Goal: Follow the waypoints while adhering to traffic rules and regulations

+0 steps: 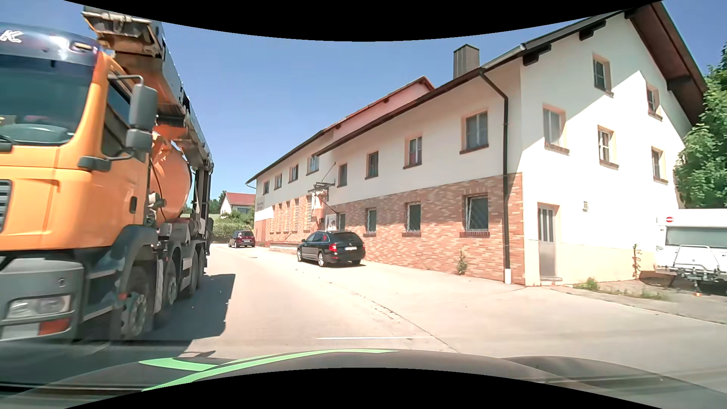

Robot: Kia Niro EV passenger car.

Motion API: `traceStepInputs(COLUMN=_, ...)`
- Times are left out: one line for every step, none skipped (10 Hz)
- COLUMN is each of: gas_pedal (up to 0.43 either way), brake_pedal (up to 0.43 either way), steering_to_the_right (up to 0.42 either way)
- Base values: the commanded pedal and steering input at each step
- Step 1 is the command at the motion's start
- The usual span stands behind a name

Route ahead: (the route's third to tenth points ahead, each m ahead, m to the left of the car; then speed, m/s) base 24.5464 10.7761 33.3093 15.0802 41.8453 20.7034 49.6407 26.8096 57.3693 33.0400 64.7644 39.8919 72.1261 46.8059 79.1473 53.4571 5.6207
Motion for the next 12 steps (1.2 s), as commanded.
traceStepInputs(gas_pedal=0.087, brake_pedal=0.0, steering_to_the_right=-0.108)
traceStepInputs(gas_pedal=0.087, brake_pedal=0.0, steering_to_the_right=-0.126)
traceStepInputs(gas_pedal=0.11, brake_pedal=0.0, steering_to_the_right=-0.146)
traceStepInputs(gas_pedal=0.11, brake_pedal=0.0, steering_to_the_right=-0.159)
traceStepInputs(gas_pedal=0.11, brake_pedal=0.0, steering_to_the_right=-0.169)
traceStepInputs(gas_pedal=0.11, brake_pedal=0.0, steering_to_the_right=-0.173)
traceStepInputs(gas_pedal=0.118, brake_pedal=0.0, steering_to_the_right=-0.176)
traceStepInputs(gas_pedal=0.138, brake_pedal=0.0, steering_to_the_right=-0.176)
traceStepInputs(gas_pedal=0.138, brake_pedal=0.0, steering_to_the_right=-0.176)
traceStepInputs(gas_pedal=0.15, brake_pedal=0.0, steering_to_the_right=-0.176)
traceStepInputs(gas_pedal=0.15, brake_pedal=0.0, steering_to_the_right=-0.176)
traceStepInputs(gas_pedal=0.157, brake_pedal=0.0, steering_to_the_right=-0.176)
